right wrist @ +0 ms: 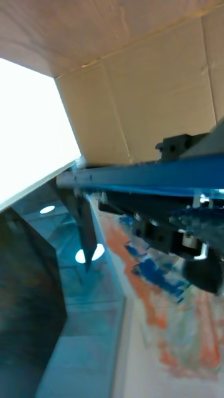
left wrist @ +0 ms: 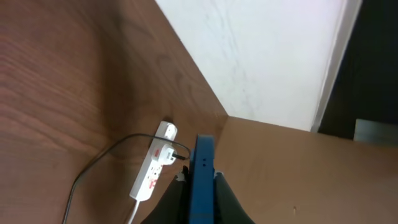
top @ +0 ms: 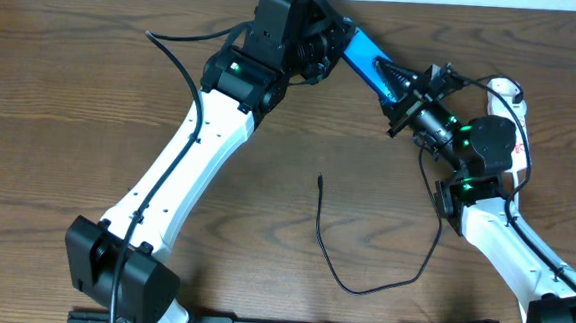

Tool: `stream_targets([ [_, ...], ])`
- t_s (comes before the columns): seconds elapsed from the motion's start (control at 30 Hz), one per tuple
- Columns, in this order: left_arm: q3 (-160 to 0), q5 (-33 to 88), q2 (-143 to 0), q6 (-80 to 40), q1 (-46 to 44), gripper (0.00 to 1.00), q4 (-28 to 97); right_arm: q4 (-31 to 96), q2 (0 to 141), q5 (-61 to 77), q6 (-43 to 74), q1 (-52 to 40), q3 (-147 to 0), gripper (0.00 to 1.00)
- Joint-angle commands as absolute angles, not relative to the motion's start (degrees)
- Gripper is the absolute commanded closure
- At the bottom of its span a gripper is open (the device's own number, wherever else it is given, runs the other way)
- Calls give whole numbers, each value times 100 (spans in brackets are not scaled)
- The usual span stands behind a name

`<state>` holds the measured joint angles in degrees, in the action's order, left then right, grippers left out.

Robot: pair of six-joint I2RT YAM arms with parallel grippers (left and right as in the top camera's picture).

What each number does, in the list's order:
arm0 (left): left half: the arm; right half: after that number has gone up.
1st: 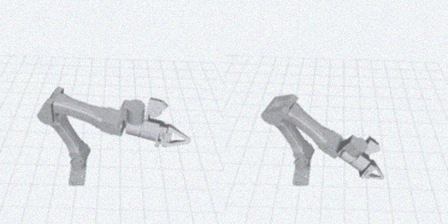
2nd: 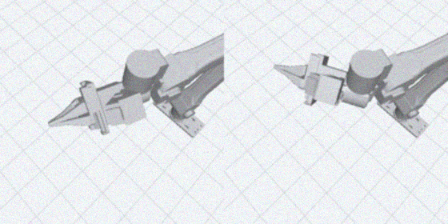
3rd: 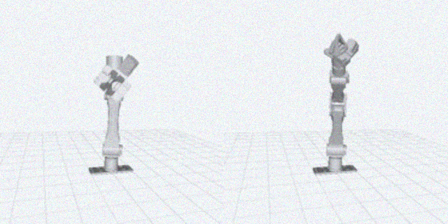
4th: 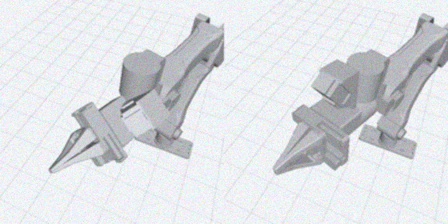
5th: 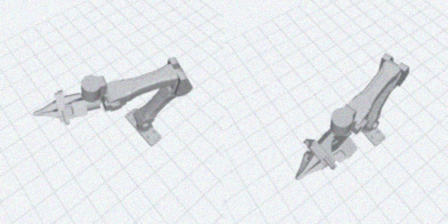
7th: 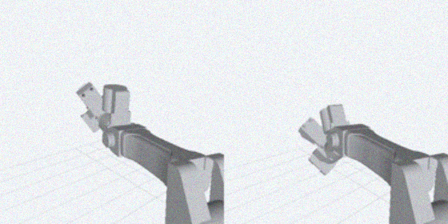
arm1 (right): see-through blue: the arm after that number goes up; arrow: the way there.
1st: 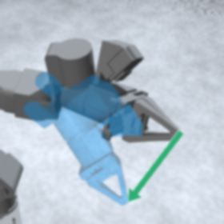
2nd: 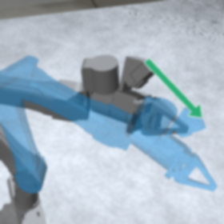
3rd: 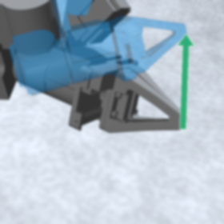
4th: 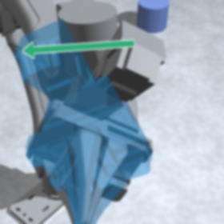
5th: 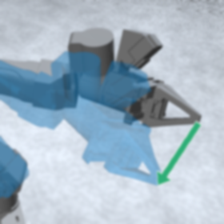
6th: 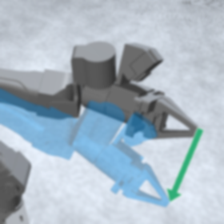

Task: Plug charger to phone and switch on socket

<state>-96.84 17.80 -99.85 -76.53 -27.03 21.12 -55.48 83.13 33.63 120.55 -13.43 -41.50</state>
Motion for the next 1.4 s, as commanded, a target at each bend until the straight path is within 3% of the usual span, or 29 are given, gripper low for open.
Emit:
stream_targets([
  [0.0, -9773, 1747, -9922, -7778, -2696, 93, 2150, -5658, 8241, 3247, 11756, -1376, -4226, 77],
  [0.2, -9773, 1743, -9922, -7778, -2683, 92, 2145, -5649, 8241, 3247, 11754, -1376, -4226, 39],
  [0.43, -9773, 1754, -9922, -7780, -2340, 92, 2049, -5524, 8241, 3249, 11142, -1365, -4226, 2],
  [0.63, -9776, 2432, -9920, -7780, -1767, 92, 2036, -4915, 8241, 3341, 10047, -1275, -4224, 1],
  [0.9, -9773, 4569, -9922, -7728, -530, 92, 2047, -4281, 8241, 3699, 8584, -1046, -4224, 1],
  [1.23, -9773, 7004, -9922, -5253, 523, 93, 2045, -4211, 8241, 3791, 7126, -1015, -4248, 1],
  [1.37, -9773, 7524, -9922, -4611, 775, 92, 2045, -3293, 8241, 3870, 6615, -1017, -4609, 1],
])
